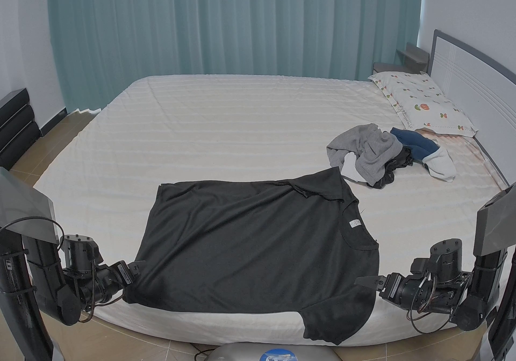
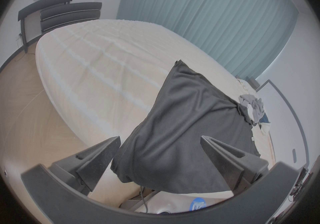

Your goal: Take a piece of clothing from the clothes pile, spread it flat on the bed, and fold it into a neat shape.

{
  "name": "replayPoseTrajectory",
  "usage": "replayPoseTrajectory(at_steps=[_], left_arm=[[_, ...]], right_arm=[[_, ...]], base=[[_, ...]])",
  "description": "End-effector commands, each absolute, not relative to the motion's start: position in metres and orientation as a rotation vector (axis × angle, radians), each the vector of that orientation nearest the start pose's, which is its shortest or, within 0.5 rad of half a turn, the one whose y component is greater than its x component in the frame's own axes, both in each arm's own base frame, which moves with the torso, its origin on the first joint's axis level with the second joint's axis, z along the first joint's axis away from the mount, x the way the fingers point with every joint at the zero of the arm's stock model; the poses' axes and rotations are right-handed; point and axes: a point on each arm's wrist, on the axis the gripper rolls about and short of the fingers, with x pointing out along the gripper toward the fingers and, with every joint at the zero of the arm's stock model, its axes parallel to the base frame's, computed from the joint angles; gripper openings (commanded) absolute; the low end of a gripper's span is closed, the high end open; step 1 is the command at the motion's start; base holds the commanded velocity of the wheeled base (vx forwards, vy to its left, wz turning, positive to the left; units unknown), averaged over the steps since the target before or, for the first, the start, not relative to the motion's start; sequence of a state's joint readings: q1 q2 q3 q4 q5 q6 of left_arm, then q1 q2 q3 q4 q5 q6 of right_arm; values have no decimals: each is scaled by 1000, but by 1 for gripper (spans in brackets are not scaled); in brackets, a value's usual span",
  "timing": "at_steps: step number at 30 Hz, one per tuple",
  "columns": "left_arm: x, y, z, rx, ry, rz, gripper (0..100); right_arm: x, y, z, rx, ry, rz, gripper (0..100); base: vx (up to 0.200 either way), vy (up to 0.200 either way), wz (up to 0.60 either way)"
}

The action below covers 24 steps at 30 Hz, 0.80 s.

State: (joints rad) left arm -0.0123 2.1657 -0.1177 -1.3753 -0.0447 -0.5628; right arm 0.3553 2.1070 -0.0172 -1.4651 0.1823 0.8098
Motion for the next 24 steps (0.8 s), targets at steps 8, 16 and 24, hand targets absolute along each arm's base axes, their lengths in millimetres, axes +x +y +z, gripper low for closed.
replayPoseTrajectory(at_steps=[8, 16, 24], left_arm=[[241, -4, 1, -581, 628, 134, 100], [244, -3, 1, -591, 620, 136, 100], [254, -5, 6, -729, 566, 164, 100]], right_arm=[[198, 77, 13, 722, 774, 242, 100], [199, 78, 12, 721, 777, 241, 100], [199, 78, 12, 721, 779, 241, 100]], base=[[0, 200, 0], [0, 25, 0], [0, 0, 0]])
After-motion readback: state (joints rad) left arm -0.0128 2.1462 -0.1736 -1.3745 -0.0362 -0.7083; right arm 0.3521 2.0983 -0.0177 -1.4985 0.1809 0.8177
